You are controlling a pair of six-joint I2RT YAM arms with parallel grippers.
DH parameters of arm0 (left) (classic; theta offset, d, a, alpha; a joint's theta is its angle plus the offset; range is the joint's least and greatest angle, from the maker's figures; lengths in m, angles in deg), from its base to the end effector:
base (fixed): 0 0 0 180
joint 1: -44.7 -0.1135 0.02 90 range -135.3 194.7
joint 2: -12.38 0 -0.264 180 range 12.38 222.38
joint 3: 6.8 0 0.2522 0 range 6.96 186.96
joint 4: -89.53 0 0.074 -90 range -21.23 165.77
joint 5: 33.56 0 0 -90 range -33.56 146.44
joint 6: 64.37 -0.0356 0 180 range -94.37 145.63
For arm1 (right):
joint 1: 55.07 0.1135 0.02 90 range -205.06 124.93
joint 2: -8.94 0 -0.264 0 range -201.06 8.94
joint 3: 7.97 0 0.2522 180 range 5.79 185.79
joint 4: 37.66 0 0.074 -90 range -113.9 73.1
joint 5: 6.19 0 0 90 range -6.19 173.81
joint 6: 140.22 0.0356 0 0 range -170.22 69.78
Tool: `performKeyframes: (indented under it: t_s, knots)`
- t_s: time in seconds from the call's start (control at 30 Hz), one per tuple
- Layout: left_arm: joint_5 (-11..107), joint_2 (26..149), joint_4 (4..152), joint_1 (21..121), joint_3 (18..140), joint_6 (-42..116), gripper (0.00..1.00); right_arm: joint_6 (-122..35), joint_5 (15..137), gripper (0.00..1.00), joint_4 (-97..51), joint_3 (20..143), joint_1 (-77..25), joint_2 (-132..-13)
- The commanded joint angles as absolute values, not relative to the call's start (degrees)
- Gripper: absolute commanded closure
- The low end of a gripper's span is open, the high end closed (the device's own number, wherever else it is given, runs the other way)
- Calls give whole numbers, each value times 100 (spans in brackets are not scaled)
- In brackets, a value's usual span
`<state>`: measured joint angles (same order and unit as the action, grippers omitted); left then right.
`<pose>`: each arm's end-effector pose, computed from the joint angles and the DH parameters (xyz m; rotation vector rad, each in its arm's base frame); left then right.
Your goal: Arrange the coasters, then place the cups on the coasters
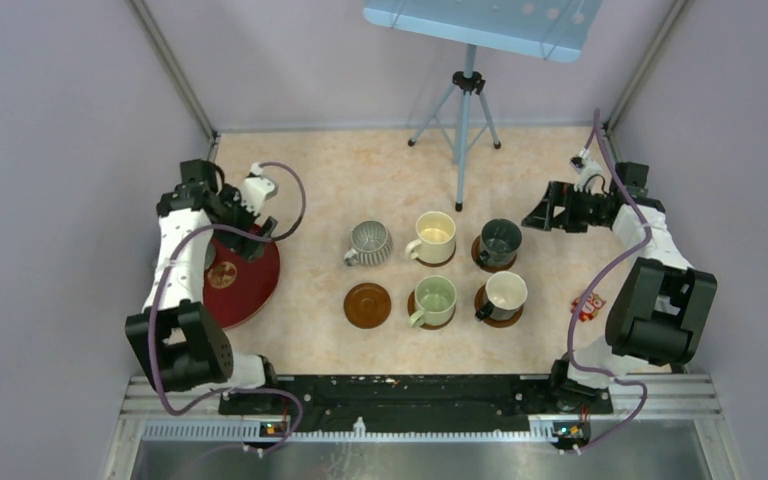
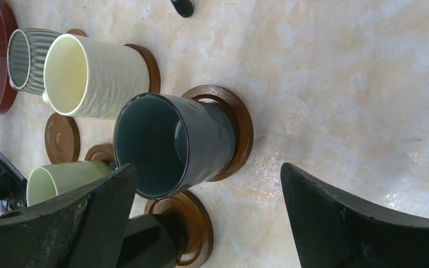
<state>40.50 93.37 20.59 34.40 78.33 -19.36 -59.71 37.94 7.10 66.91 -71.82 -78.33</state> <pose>0.2736 0.0398 0.2945 0.8613 2.4819 -0.0533 0.3017 -0.0641 0.2401 -0.1408 2.3145 0.7942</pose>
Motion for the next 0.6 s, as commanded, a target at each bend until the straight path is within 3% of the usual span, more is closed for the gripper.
performKeyframes:
  t_s: [0.0, 0.23, 0.57]
  knots:
    - [4098, 8943, 1777, 2682, 7796, -3456, 1, -6138, 3550, 1, 710, 6863, -7218, -7690]
    - [4146, 9484, 2012, 1327, 7919, -4591, 5, -6138, 3502, 1, 717, 6855, -7215, -7671]
    - [4133, 10383, 2291, 474, 8356, -5548, 7, -6147, 3522, 1, 722, 6844, -7220, -7678]
